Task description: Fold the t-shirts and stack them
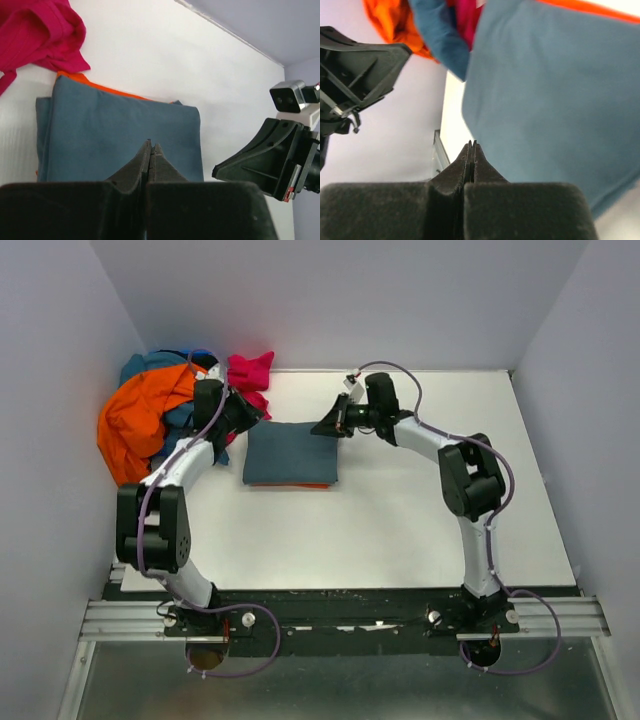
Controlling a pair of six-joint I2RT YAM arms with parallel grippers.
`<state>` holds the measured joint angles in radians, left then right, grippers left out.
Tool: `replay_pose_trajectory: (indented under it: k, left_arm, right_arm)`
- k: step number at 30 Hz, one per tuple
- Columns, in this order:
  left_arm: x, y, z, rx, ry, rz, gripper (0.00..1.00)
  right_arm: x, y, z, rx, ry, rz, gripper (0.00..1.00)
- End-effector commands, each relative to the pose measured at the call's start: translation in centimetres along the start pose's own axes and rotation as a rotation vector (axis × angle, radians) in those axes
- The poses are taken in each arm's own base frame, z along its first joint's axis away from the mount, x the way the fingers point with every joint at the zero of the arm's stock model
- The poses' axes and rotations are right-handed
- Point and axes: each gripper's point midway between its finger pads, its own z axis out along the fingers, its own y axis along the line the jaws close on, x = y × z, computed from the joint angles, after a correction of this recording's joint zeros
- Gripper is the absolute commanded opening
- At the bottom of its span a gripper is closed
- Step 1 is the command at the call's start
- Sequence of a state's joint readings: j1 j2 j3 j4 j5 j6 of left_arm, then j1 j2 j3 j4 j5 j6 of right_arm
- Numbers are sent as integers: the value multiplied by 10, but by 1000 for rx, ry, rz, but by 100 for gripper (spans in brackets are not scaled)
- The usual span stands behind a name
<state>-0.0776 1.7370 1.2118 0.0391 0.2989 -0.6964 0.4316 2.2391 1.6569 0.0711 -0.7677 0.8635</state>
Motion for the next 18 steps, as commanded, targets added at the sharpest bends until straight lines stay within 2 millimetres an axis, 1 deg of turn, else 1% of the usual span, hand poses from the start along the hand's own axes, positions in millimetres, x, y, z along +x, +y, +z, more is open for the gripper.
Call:
replay_pose_trajectory:
  k: [1,2,4,6,8,10,13,15,17,18]
  left_arm:
    - [43,13,-26,-8,28,-52,0]
    - [54,18,-30,-6,43,-60,0]
    - [69,26,-32,-10,64,-70,0]
    - [82,35,-30,-15,91,-67,0]
    - [91,42,-25,-21,123,-69,0]
    - [98,53,-18,-44,139,-72,0]
    - [105,66,-8,-58,168,-90,0]
    - [114,82,-4,-105,177,-102,0]
    - [119,88,-1,-111,178,-109,0]
    - [121,90,-1,-115,181,-110,0]
  right_arm:
    - [47,32,8,-118,91,-54,1]
    - [55,33,11,-126,106,-43,1]
    - [68,36,17,-145,129,-43,1]
    - [81,34,24,-144,154,-42,1]
    - [91,27,31,-132,175,-40,1]
    - [95,13,37,-115,185,-24,1]
    - [98,-22,43,-53,210,8,1]
    - [101,-45,41,-23,216,44,1]
    - [102,-59,38,-5,207,60,1]
    - [101,-63,35,-6,205,64,1]
